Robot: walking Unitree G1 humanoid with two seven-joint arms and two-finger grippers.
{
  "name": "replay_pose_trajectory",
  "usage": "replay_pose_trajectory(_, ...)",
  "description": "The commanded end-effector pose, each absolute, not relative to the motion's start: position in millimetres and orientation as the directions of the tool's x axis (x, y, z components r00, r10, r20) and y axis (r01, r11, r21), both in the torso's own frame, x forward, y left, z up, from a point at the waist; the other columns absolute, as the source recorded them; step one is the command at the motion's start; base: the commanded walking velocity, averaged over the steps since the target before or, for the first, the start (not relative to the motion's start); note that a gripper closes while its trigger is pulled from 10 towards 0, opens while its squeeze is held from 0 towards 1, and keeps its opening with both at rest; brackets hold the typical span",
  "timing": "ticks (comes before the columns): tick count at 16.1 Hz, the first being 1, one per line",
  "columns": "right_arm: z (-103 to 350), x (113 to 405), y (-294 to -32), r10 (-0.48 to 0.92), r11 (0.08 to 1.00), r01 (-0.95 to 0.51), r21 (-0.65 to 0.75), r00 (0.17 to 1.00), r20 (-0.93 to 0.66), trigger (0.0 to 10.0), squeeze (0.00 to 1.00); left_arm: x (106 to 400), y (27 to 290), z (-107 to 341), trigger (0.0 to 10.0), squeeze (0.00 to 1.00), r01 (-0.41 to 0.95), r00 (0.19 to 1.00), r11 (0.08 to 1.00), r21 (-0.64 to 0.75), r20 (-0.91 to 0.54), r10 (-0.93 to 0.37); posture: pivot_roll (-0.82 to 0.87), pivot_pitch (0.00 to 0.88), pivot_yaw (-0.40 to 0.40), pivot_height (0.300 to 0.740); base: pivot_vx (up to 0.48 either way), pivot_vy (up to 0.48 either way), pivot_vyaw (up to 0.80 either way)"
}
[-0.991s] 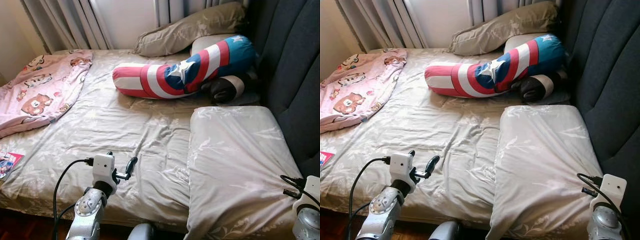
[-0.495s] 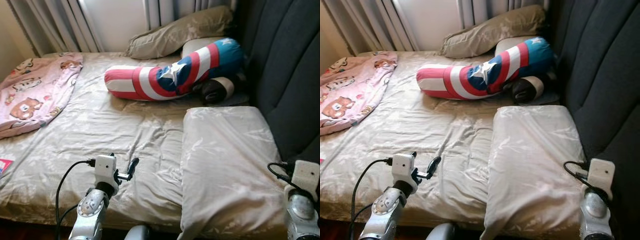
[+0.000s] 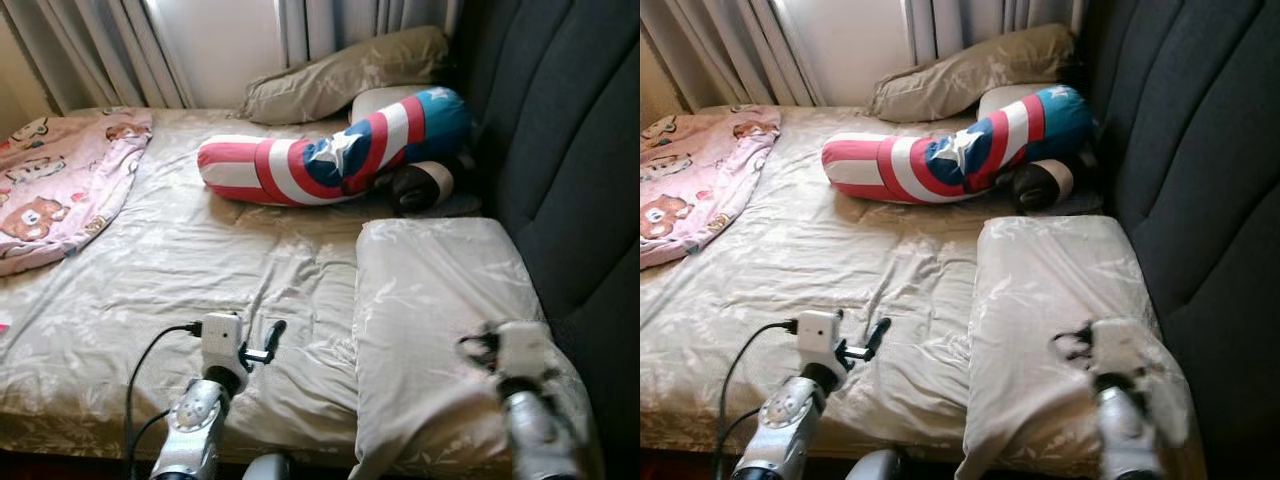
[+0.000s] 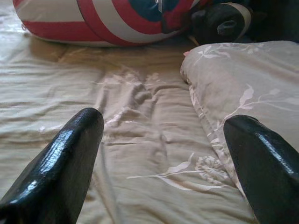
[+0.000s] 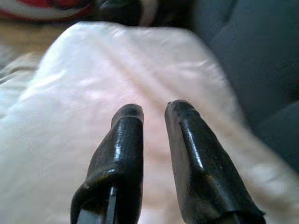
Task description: Clean up the room
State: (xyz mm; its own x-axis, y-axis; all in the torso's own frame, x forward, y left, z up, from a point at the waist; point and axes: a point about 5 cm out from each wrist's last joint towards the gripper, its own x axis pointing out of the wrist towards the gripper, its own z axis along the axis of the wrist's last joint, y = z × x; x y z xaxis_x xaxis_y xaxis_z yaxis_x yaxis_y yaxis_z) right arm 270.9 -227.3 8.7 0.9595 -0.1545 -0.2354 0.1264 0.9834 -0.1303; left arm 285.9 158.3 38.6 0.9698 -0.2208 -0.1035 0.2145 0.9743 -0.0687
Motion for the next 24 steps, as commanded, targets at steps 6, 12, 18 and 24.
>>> replay_pose_trajectory(6, -38, 237, -205, -0.063, 0.998, 0.062, -0.018, 0.863, -0.502, 10.0, 0.00, 265, 174, -17, 10.0, 0.00, 0.102, 0.890, 0.989, -0.111, -0.434, -0.141, -0.03, 0.000, 0.025, 0.740, 0.000, 0.000, 0.00)
replay_pose_trajectory(12, -71, 196, -202, -0.114, 0.983, 0.183, 0.025, 0.707, -0.698, 10.0, 0.00, 215, 192, -62, 10.0, 0.00, -0.003, 0.718, 0.999, -0.054, -0.695, -0.036, -0.03, 0.000, 0.014, 0.740, 0.000, 0.000, 0.00)
replay_pose_trajectory(18, -88, 167, -193, -0.126, 0.976, 0.217, 0.016, 0.624, -0.771, 10.0, 0.00, 205, 196, -68, 10.0, 0.00, -0.036, 0.699, 0.999, -0.037, -0.715, -0.001, -0.03, 0.000, 0.023, 0.740, 0.000, 0.000, 0.00)
replay_pose_trajectory(24, -82, 181, -188, -0.085, 0.989, 0.147, 0.016, 0.654, -0.752, 10.0, 0.00, 204, 204, -68, 10.0, 0.00, -0.047, 0.680, 0.999, -0.016, -0.733, 0.020, -0.01, 0.000, 0.025, 0.740, 0.000, 0.147, 0.39)
